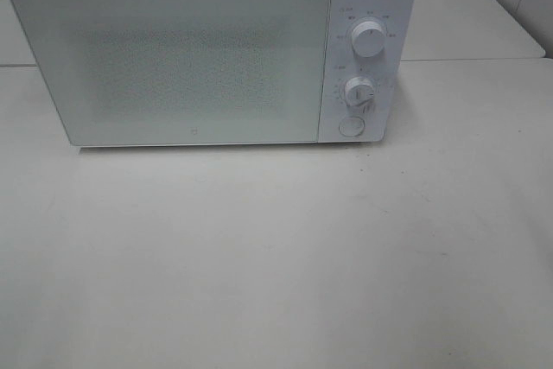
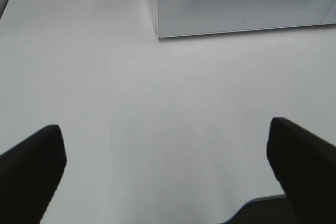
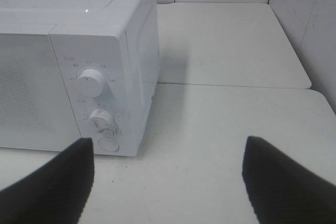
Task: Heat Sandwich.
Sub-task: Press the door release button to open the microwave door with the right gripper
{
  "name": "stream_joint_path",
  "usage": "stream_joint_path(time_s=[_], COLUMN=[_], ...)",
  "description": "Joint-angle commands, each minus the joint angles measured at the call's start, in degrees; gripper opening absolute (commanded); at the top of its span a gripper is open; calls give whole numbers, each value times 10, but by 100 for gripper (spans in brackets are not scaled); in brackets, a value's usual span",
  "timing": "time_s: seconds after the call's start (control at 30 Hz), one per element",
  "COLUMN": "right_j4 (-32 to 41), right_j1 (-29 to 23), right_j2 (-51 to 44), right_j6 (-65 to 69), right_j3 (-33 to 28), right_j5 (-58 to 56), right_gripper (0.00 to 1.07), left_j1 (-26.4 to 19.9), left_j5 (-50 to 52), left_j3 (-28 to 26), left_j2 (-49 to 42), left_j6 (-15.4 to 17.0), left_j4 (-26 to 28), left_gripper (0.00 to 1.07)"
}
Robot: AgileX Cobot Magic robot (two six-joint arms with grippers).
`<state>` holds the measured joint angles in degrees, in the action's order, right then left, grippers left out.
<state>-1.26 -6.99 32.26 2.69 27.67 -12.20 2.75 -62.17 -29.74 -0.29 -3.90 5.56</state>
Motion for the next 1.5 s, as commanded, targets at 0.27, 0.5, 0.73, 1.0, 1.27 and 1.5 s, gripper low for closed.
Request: stream_joint_path(time_s=[0.27, 0.5, 0.73, 1.0, 1.27, 1.5], right_j4=[-3, -3, 29, 87, 156, 242], right_j1=[3, 3, 2, 2, -67, -158], right_j2=[133, 197, 281, 362, 441, 502], right_j6=[-5, -5, -23, -68, -108, -156], right_j3=[-2, -40, -97, -122, -149, -148], right_j5=[151, 286, 455, 556, 657, 716], right_gripper=[76, 76, 76, 76, 76, 76], left_j1=[-1, -1, -1, -1, -1, -1], left_j5=[8, 8, 8, 8, 8, 8], left_j3=[1, 1, 1, 1, 1, 1], left_j2=[-9, -9, -9, -9, -9, -9], left_j6=[2, 2, 2, 2, 2, 2], left_j4=[0, 0, 0, 0, 0, 0], left_gripper=[100, 100, 100, 100, 100, 100])
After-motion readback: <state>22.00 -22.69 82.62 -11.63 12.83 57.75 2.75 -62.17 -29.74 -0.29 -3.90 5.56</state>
